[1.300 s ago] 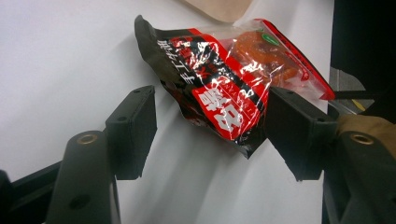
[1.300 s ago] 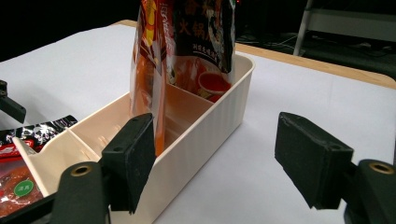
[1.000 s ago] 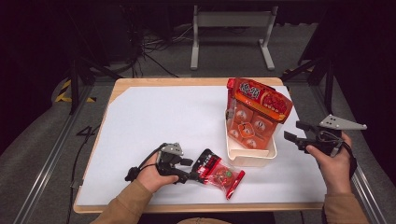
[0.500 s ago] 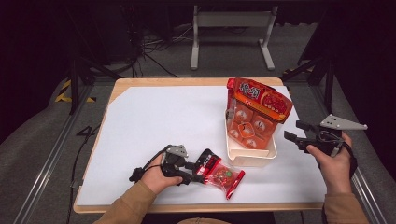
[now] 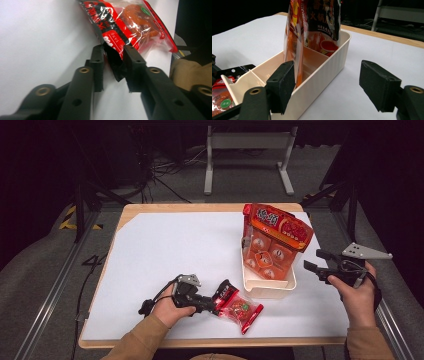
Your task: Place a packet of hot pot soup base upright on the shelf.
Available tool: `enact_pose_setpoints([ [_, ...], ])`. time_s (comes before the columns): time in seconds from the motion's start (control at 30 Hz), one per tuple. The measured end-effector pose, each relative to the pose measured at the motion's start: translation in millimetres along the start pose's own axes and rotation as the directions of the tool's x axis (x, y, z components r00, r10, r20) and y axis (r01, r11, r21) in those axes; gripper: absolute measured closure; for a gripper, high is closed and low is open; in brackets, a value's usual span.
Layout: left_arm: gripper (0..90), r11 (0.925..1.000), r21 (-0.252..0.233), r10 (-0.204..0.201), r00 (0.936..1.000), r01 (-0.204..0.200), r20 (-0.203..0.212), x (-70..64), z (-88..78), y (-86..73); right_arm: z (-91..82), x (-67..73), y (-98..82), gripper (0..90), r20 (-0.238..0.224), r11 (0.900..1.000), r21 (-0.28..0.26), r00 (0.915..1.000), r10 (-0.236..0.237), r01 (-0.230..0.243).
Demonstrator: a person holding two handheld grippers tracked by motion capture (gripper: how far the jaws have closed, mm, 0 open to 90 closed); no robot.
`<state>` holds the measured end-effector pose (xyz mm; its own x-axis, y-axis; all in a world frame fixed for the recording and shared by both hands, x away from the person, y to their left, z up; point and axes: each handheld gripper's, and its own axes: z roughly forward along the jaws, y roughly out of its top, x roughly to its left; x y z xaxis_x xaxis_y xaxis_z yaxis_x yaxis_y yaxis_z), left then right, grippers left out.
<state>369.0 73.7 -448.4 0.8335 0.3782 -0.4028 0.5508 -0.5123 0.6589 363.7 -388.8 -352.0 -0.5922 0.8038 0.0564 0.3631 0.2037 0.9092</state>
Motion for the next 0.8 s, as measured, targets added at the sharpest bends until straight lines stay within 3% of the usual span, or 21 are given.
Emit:
enact_pose_setpoints([
  [0.1,84.1,0.9996,-0.021,-0.017,0.9991,0.016,-0.038,-1.1,-1.8,1.1,0.7,0.3,0.0,29.3,-0.002,1.000,-0.001,1.0000,-0.002,0.002],
  [0.2,89.1,0.9985,-0.038,-0.041,0.9982,0.040,-0.043,-1.6,-1.5,2.5,0.7,0.2,-0.1,29.3,-0.001,1.000,0.000,1.0000,-0.004,0.004],
  [0.33,89.9,0.9977,-0.049,-0.050,0.9968,0.047,-0.062,-3.8,-0.6,4.2,0.6,0.2,-0.1,29.3,-0.002,1.000,-0.004,1.0000,-0.001,0.001],
  [0.5,90.0,0.9944,-0.094,-0.053,0.9978,0.049,-0.040,-6.7,-7.5,7.2,-0.2,-0.4,-0.1,29.3,-0.004,1.000,-0.007,1.0000,-0.001,0.001],
  [0.63,90.0,0.9927,-0.121,-0.008,0.9992,0.003,-0.040,-10.9,-16.7,12.0,-0.2,-0.9,-0.5,29.3,-0.001,1.000,-0.005,1.0000,0.000,0.000],
  [0.8,90.0,0.9834,-0.171,0.054,0.9978,-0.060,-0.038,-20.4,-36.6,21.9,-0.4,-1.4,-0.3,29.3,0.000,1.000,-0.008,1.0000,0.003,-0.003],
])
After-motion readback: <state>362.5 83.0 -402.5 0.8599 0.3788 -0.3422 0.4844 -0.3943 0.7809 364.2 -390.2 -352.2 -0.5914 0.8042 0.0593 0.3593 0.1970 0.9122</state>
